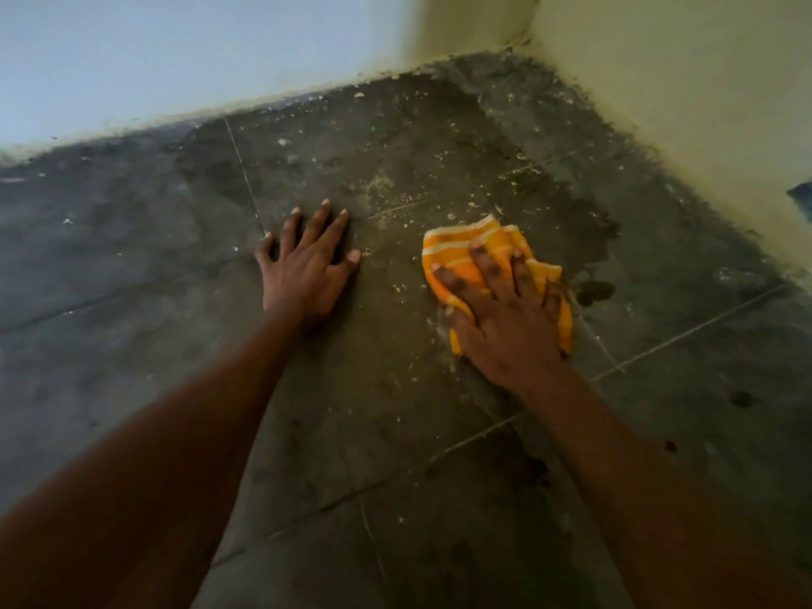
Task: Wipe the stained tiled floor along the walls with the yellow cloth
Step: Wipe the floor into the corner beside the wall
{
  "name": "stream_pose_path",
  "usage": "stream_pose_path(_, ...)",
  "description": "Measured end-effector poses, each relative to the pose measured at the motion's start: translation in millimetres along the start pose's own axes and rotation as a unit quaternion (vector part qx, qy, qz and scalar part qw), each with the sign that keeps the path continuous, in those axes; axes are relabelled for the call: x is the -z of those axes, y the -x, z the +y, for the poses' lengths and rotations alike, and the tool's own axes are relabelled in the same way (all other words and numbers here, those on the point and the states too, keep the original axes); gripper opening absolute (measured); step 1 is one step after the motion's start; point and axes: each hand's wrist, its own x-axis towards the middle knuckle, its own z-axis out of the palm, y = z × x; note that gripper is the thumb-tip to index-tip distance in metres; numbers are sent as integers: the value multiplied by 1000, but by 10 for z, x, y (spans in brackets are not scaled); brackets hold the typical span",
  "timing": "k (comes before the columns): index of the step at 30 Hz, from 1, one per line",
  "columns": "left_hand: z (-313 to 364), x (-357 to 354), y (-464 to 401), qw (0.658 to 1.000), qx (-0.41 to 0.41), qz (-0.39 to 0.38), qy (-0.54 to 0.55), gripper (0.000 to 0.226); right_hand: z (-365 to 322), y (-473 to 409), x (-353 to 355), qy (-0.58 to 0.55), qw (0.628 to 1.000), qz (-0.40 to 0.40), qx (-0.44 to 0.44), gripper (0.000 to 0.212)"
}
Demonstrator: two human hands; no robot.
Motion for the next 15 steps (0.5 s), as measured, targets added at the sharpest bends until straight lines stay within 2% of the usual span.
stream_pose_path(2,22,9,33,1000,8,-5,-13,66,48,320,14,9,997,-33,65,57)
stream_pose_path(5,179,-34,324,1000,4,-5,16,66,225,474,126,6,994,-82,72,54)
stream_pose_path(7,348,-136,765,999,-22,-12,36,66,360,314,181,11,994,-98,40,53)
stream_pose_path(10,524,-305,1447,998,-55,-7,26,72,289,12,188,-44,994,-52,-81,56)
stream_pose_path(12,526,-352,1565,998,-60,9,15,74,78,-80,150,-56,992,-32,-108,56)
stream_pose_path(13,520,-363,1548,998,-63,13,13,73,4,-32,127,-50,994,-37,-88,55)
stream_pose_path(15,501,-367,1525,998,-63,18,2,72,-28,273,43,-1,999,-49,24,59)
